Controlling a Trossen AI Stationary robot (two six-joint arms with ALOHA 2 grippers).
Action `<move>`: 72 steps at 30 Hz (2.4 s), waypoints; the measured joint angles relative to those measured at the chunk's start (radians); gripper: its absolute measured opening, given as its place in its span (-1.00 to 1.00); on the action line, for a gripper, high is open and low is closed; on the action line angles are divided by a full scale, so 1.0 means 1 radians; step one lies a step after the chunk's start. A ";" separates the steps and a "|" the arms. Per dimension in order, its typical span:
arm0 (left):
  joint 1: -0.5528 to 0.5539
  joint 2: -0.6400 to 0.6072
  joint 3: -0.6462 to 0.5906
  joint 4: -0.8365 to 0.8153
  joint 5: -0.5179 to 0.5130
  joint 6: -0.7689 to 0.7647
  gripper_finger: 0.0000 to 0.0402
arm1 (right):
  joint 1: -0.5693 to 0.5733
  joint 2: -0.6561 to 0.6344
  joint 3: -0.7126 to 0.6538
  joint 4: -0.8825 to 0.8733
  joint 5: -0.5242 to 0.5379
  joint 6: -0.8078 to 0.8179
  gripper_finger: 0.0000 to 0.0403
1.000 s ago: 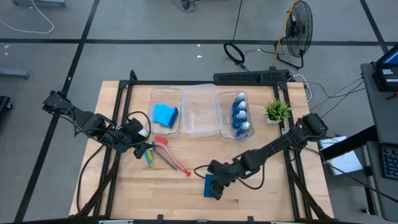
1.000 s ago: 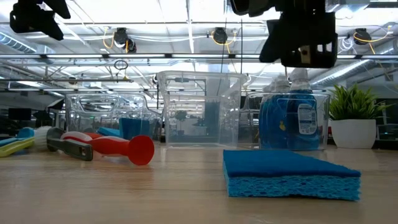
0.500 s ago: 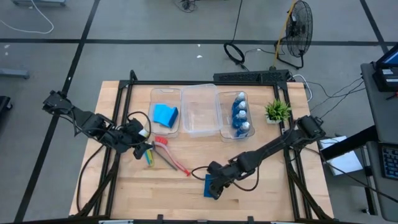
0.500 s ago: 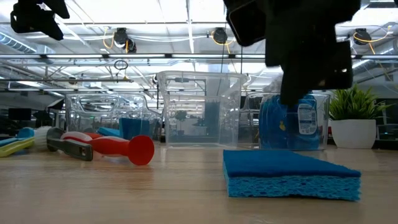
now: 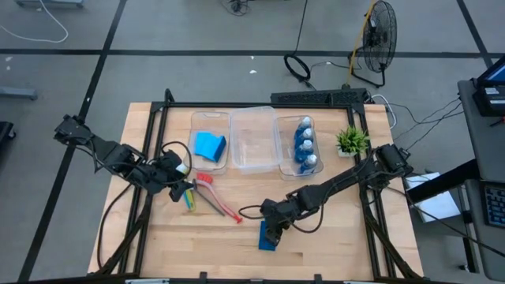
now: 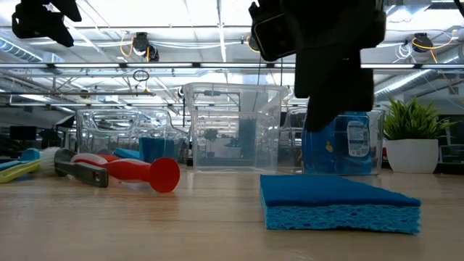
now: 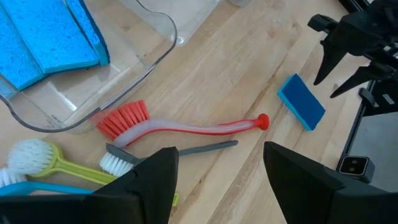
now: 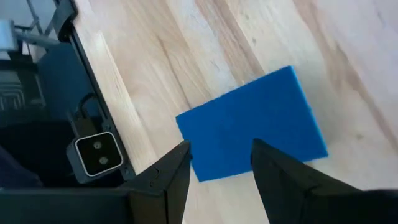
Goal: Pick & Place Kitchen Sink Supplies
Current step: Put the blue sponge into the left transparent bin
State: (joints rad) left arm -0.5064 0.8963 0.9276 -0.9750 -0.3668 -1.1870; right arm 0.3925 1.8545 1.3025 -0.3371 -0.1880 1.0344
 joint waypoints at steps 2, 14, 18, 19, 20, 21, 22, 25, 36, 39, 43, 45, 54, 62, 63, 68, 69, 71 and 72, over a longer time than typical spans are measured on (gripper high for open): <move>0.000 0.000 0.000 0.000 0.000 0.000 0.20 | -0.007 0.000 0.000 -0.008 0.000 -0.043 -0.23; 0.000 0.000 0.000 0.001 0.000 0.003 0.20 | -0.011 0.016 -0.001 -0.085 0.027 -0.460 -0.23; 0.000 0.000 0.000 0.005 0.000 0.002 0.20 | -0.016 0.034 -0.001 -0.091 0.032 -0.508 -0.23; 0.000 0.000 0.000 0.005 0.000 0.002 0.20 | -0.016 0.041 -0.001 -0.097 0.031 -0.515 -0.23; 0.000 0.000 0.000 0.007 0.000 0.002 0.20 | -0.017 0.051 -0.001 -0.095 0.030 -0.521 -0.23; 0.000 0.000 0.000 0.009 0.000 0.001 0.20 | -0.017 0.059 -0.001 -0.092 0.029 -0.523 -0.23; 0.000 0.000 0.000 0.009 0.000 0.000 0.20 | -0.017 0.068 -0.001 -0.095 0.030 -0.524 -0.23; 0.000 0.000 0.000 0.009 -0.001 0.000 0.20 | -0.019 0.096 0.000 -0.085 0.032 -0.523 -0.23; 0.000 0.000 0.000 0.012 -0.004 -0.002 0.20 | -0.023 0.105 0.001 -0.105 0.056 -0.533 -0.23; 0.000 0.000 0.000 0.012 -0.009 -0.003 0.20 | -0.025 0.105 0.001 -0.144 0.068 -0.549 -0.23; 0.000 0.000 0.000 0.013 -0.009 -0.003 0.20 | -0.024 0.105 0.004 -0.225 0.105 -0.552 -0.23; 0.000 0.000 0.000 0.024 -0.010 -0.003 0.20 | -0.018 0.104 0.004 -0.251 0.107 -0.553 -0.23; 0.000 0.000 0.000 0.066 -0.036 0.026 0.20 | 0.005 0.096 0.002 -0.416 0.134 -0.538 -0.23; 0.000 0.000 0.000 0.066 -0.038 0.026 0.20 | 0.016 0.024 -0.006 -0.559 0.128 -0.462 -0.23; 0.000 0.000 0.000 0.066 -0.042 0.026 0.20 | 0.016 0.009 -0.006 -0.560 0.116 -0.445 -0.23; 0.000 0.000 0.000 0.066 -0.065 0.032 0.20 | 0.015 -0.111 -0.004 -0.539 0.080 -0.315 -0.23; 0.000 0.000 0.000 0.066 -0.068 0.035 0.20 | 0.016 -0.134 -0.004 -0.538 0.080 -0.279 -0.23; 0.000 0.000 0.000 0.066 -0.072 0.035 0.20 | 0.016 -0.179 -0.004 -0.534 0.076 -0.193 -0.23; 0.000 0.000 0.000 0.066 -0.073 0.035 0.20 | 0.015 -0.199 -0.004 -0.528 0.067 -0.141 -0.23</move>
State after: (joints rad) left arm -0.5064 0.8963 0.9276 -0.9085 -0.4394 -1.1515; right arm 0.4080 1.6557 1.2987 -0.8650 -0.1211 0.8931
